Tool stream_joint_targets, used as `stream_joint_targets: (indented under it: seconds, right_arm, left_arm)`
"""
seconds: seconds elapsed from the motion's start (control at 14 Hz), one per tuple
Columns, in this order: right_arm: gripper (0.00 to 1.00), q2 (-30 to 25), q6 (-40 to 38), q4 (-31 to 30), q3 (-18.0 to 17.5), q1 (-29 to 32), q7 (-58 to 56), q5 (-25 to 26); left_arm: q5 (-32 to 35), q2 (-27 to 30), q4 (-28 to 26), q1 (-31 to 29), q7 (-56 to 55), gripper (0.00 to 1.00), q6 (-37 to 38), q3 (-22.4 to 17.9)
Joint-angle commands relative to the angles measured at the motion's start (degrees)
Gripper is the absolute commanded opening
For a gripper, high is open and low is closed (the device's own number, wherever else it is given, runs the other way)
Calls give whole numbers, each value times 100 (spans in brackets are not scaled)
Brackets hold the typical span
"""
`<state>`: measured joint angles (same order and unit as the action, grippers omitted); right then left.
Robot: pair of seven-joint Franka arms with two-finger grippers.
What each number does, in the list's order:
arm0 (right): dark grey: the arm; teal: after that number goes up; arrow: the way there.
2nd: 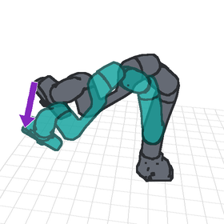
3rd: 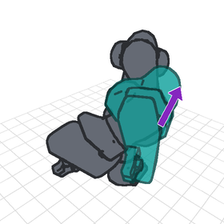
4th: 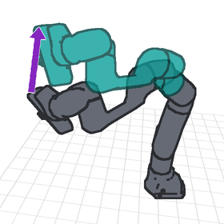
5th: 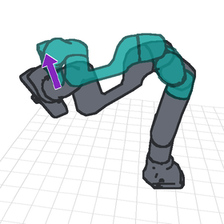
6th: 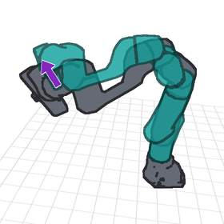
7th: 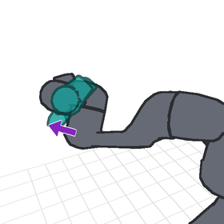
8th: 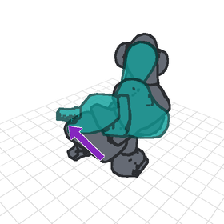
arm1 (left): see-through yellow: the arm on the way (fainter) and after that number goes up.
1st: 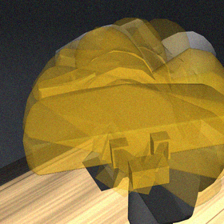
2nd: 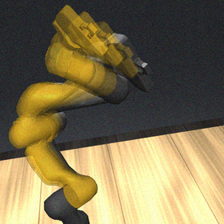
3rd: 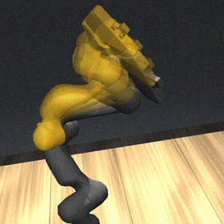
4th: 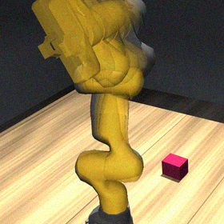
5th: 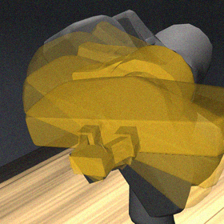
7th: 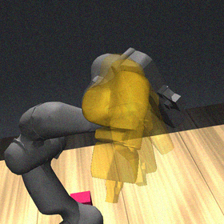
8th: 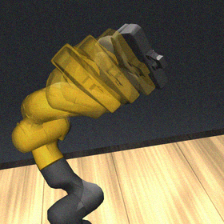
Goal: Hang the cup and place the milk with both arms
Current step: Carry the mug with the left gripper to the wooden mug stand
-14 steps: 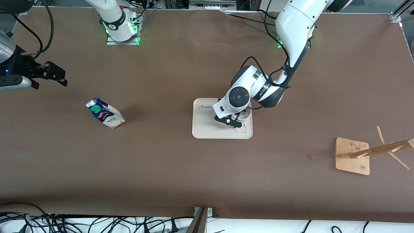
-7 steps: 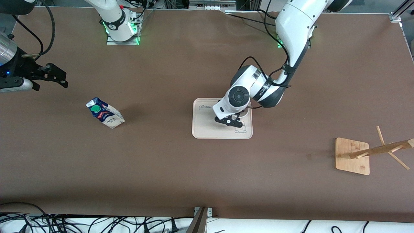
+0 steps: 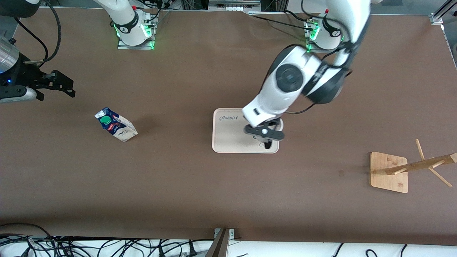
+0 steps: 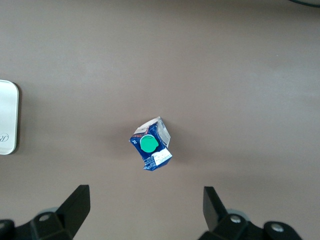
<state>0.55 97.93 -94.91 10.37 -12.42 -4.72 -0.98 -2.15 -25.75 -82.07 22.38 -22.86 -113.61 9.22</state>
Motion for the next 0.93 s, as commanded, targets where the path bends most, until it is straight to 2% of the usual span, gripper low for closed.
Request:
stream_joint_targets:
  seconds: [0.0, 0.21, 0.36, 0.5, 0.57, 0.86]
  right_arm:
    - [100, 50, -38, 122, -88, 91, 24, 18]
    - [100, 50, -37, 122, -79, 100, 24, 18]
    - [100, 50, -29, 122, -79, 109, 24, 18]
    - [100, 50, -37, 122, -79, 100, 24, 18]
    - [100, 50, -37, 122, -79, 100, 24, 18]
    - [100, 50, -72, 122, -79, 109, 24, 18]
  left_arm:
    - [136, 605, -160, -496, 482, 0, 77, -200]
    - [-125, 703, -98, -725, 1509, 0, 67, -1122]
    - [-819, 694, -37, -980, 2134, 0, 94, -1421]
    - [-1207, 667, -28, -1086, 2487, 0, 111, -1825]
    - [-1400, 667, -28, -1191, 2506, 0, 120, -1897]
    - [-1428, 554, 77, -1657, 2532, 0, 120, -1906]
